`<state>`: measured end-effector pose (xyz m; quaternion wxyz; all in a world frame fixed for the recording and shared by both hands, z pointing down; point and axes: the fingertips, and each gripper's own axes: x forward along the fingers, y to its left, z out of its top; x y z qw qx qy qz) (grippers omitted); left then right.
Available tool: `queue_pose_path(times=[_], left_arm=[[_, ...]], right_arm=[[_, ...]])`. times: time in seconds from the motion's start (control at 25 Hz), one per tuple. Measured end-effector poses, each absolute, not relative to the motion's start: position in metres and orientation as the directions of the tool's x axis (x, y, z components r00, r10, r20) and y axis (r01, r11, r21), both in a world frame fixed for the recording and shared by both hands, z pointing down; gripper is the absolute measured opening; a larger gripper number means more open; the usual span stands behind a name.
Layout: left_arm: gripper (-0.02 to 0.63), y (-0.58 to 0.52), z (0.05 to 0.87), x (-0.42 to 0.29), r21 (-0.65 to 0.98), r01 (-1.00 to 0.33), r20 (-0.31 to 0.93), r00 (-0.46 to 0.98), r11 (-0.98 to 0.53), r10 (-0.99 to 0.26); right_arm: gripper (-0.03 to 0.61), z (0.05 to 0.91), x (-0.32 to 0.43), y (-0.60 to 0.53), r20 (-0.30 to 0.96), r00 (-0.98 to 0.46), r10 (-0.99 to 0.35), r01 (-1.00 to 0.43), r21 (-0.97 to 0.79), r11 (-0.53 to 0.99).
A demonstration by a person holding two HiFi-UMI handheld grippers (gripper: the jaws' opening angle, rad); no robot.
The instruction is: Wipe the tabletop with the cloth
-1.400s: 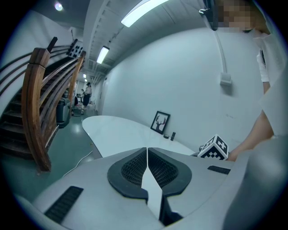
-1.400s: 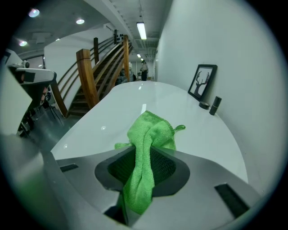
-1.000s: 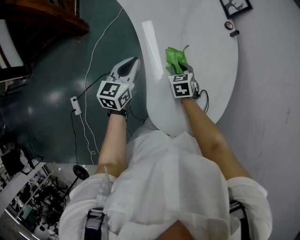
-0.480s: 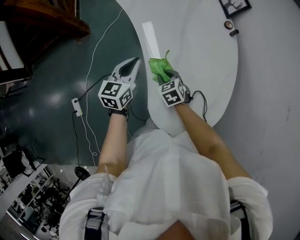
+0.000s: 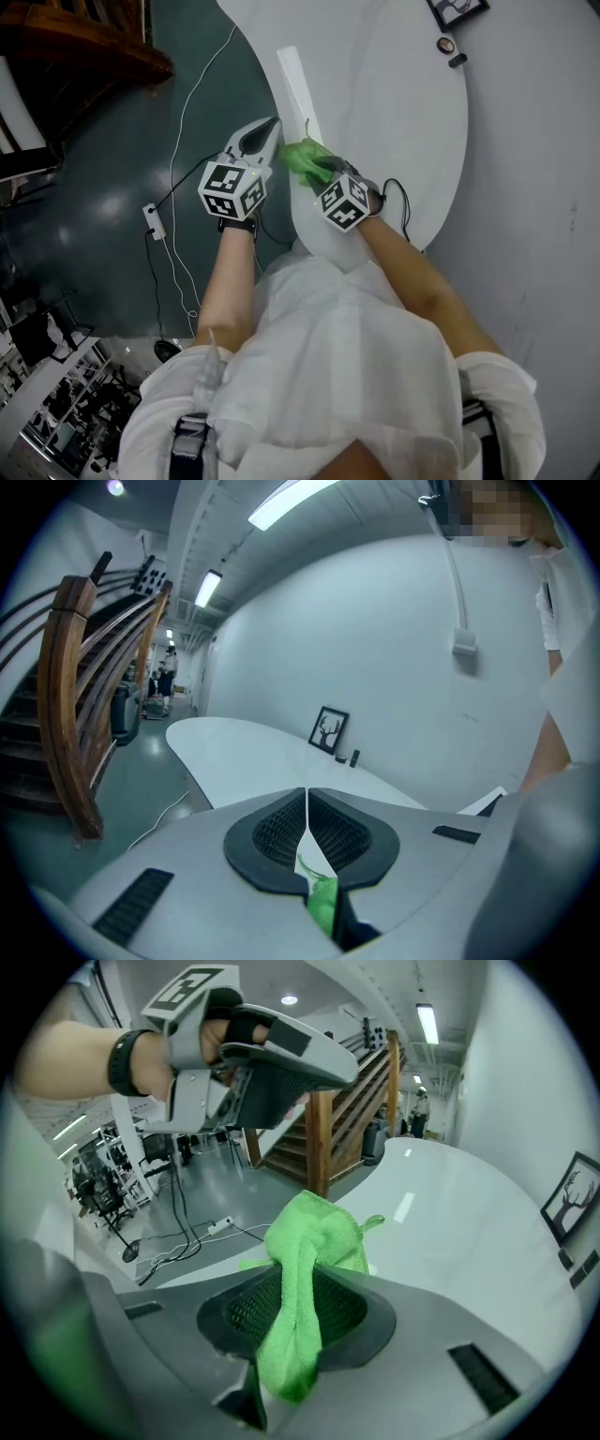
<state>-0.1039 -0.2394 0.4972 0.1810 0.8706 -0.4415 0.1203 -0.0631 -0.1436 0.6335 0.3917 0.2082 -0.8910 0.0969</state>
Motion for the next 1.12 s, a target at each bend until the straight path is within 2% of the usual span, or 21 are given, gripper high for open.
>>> queue_pose_path(times=[0.16, 0.32, 1.12], left_arm=[[0.018, -0.239, 0.497, -0.094, 0.208, -0.797, 0.37, 0.601, -0.567, -0.709], [0.018, -0.239, 0.497, -0.085, 0.209, -0.783, 0.373, 0.618, -0.586, -0.692], [0.018, -0.244, 0.49, -0.031, 0.191, -0.696, 0.388, 0.701, -0.692, -0.598]], right_arm=[[0.091, 0.634, -0.046, -0.122, 0.732, -0.636, -0.244, -0.363, -0.005, 0.932], [0.091, 0.634, -0.021, -0.113, 0.725, -0.646, -0.237, -0.355, -0.01, 0.935], [0.09, 0.631, 0.148, -0.133, 0.737, -0.489, -0.467, -0.732, -0.055, 0.679]])
